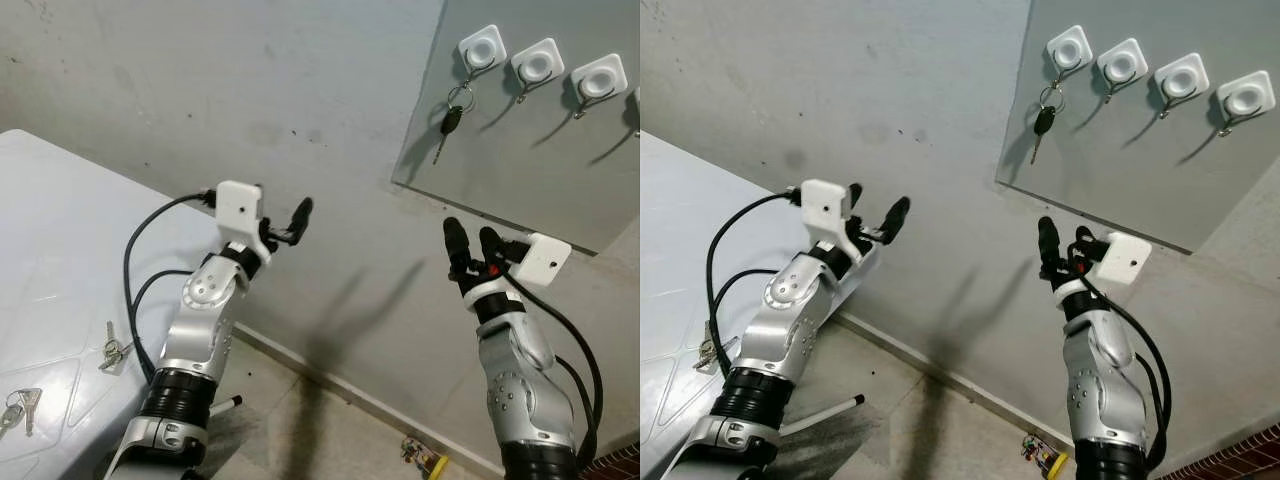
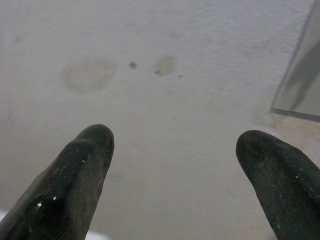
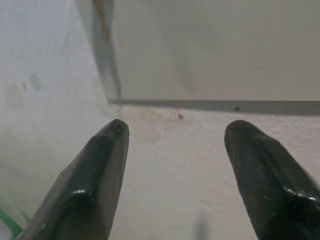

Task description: Hang keys on a hook

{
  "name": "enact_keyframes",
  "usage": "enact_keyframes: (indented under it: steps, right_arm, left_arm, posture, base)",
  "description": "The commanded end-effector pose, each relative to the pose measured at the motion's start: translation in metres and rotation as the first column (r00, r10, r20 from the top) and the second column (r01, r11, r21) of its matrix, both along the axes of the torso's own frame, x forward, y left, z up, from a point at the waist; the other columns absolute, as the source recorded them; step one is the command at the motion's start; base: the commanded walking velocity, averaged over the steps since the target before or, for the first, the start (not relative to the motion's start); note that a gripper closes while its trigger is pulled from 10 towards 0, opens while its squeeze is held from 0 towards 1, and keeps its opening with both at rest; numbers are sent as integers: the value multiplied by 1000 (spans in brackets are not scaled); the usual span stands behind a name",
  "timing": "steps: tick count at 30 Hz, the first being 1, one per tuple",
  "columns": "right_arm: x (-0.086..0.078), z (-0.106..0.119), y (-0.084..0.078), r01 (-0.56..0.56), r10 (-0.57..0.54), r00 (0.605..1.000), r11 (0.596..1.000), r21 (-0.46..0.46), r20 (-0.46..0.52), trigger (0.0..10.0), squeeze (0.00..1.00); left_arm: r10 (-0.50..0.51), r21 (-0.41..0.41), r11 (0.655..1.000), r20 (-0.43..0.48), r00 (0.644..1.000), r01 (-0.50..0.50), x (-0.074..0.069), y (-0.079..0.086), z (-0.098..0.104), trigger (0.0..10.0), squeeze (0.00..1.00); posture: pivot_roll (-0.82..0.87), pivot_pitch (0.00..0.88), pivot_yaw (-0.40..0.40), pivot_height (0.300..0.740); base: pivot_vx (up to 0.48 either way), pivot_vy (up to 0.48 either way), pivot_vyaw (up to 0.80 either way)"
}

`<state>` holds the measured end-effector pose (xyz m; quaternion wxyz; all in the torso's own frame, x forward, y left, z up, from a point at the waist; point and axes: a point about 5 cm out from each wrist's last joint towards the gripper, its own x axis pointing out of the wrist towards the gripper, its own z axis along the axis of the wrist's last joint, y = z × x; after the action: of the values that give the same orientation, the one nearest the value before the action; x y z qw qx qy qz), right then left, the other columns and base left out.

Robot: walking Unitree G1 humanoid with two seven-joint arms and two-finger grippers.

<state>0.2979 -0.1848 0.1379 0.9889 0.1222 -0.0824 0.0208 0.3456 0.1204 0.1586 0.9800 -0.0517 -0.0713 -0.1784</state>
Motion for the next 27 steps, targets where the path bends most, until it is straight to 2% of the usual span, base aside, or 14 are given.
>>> enact_keyframes:
  steps: [1,2,5,8,10,11,21,27]
  right_arm:
    - [-1,8,-1,12,-10,999,999,-47,35,10000,63]
    - [-7,6,1,12,-9,999,997,-81,35,10000,0]
    - [-17,-1,4,25,-22,999,990,-141,24,10000,0]
    - [-22,-3,6,31,-27,999,985,-170,27,10000,0]
    - [-27,-8,6,44,-42,999,971,-236,17,10000,0]
    - [-28,-10,5,45,-42,999,970,-240,15,10000,0]
    - [-30,-29,-3,74,-90,995,949,-307,-36,10000,0]
    - [-23,-25,-3,80,-90,996,937,-341,-13,10000,0]
  left_arm:
    - [-4,-23,1000,5,1000,4,-1,1,1,10000,0]
    - [-8,-42,999,5,1000,9,-4,2,-1,10000,0]
    - [-21,-71,997,12,1000,21,-13,3,-6,10000,0]
    - [-20,-73,997,17,1000,21,-17,4,-10,10000,0]
    - [-8,-80,997,9,1000,8,-21,7,-19,10000,0]
    - [2,-67,998,14,1000,-1,-21,8,-20,10000,0]
    - [43,6,999,-50,998,-43,-19,11,-43,10000,0]
    - [57,18,998,-23,998,-57,-13,11,-37,10000,0]
  posture:
    - [-21,31,-52,711]
    - [-26,26,-53,711]
    - [-25,20,-53,711]
    - [-27,17,-51,711]
    - [-27,17,-51,711]
    - [-27,17,-51,711]
    - [-26,4,-48,711]
    - [-26,5,-45,711]
  base:
    - [0,0,0]
    - [0,0,0]
    - [0,0,0]
    - [0,0,0]
    - [0,0,0]
    - [0,0,0]
    - [0,0,0]
    - [0,0,0]
